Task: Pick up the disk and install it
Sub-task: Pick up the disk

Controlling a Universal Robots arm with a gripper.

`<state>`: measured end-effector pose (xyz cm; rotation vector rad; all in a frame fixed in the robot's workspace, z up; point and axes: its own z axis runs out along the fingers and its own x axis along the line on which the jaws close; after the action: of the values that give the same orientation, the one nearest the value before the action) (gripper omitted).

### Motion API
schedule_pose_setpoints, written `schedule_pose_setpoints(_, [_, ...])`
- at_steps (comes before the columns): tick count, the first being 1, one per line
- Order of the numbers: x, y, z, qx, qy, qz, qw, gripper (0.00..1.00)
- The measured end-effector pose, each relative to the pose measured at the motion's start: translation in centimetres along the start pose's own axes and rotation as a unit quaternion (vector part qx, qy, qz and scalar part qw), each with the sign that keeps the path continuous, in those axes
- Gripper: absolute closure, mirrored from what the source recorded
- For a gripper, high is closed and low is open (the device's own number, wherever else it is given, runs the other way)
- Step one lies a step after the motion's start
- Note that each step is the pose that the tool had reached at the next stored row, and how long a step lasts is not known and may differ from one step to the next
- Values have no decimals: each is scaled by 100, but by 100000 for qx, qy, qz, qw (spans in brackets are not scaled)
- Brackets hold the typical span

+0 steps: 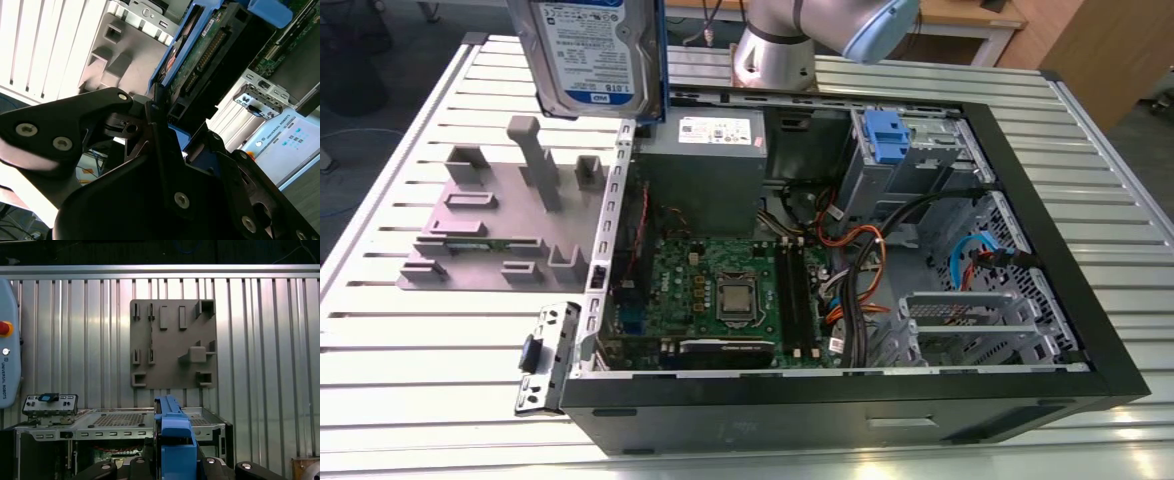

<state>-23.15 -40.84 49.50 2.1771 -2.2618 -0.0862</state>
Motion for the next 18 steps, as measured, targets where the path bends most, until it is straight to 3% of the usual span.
schedule_pose_setpoints(18, [48,-7,2,-4,2,1,100000,64])
